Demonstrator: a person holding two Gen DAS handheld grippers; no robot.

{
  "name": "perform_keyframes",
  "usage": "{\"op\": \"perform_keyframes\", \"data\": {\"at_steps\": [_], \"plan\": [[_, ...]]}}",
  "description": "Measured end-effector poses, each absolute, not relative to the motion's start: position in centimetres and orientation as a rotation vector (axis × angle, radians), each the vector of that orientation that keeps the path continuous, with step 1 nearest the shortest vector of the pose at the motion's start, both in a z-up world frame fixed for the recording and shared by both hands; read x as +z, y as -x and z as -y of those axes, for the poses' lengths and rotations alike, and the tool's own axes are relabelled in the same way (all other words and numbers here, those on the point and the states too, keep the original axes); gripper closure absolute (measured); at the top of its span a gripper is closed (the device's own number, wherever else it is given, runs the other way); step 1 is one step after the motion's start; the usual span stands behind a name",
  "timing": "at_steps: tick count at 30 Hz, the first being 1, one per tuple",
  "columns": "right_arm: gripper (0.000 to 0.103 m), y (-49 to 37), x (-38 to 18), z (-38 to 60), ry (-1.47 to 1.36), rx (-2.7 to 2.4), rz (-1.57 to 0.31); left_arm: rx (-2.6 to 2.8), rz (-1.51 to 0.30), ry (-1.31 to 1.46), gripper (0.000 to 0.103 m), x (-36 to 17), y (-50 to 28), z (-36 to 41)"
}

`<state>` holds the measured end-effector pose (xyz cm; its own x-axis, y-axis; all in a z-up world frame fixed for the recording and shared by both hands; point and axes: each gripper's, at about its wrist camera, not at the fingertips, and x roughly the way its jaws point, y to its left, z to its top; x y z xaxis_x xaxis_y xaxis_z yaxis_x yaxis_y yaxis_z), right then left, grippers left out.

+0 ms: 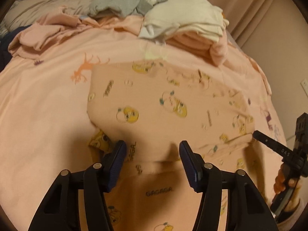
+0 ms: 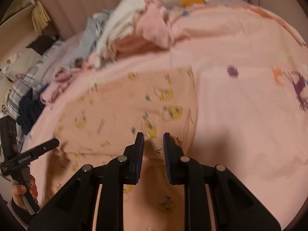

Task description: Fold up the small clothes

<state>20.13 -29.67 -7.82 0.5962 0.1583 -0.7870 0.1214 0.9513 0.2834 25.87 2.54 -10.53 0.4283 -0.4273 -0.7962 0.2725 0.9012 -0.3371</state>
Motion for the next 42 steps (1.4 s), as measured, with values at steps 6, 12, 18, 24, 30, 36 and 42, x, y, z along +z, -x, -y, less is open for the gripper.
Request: {"op": "perform_keyframes", "data": {"at_steps": [6,12,18,24,30,36,42], "plan": [[0.087,-18.8,-10.1,29.8,-0.288,-0.002,-1.006,-0.434,-1.049,0.122,0.046,-11.3,-25.3,-2.9],[0.066,-17.0,-8.0,30.0,-0.411,0.047,-0.960,-0.407,-1.056,0.170,0.044,-9.6,-22.8,-4.8],[0.048,-11.2,-6.8,30.9,-0.466,0.061,-0.926,-0.397,-1.042,0.246,0.036,-8.7,-17.2,-9.4],[0.048,-5.6,-8.1,32.9,-0.557,0.061,-0.956,-0.458,-1.126,0.421,0.034,-10.4,-13.0,-13.2],[0.048,-2.1,-9.6,32.7,-0.569,0.106,-0.999,-0.550,-1.154,0.504,0.034,-11.5,-10.3,-12.9],[0.047,-2.2,-11.0,30.8,-0.524,0.172,-1.047,-0.567,-1.163,0.512,0.034,-12.1,-10.8,-11.5],[0.040,-4.4,-11.6,30.2,-0.562,0.212,-1.024,-0.636,-1.160,0.607,0.029,-12.8,-12.7,-10.9]]}}
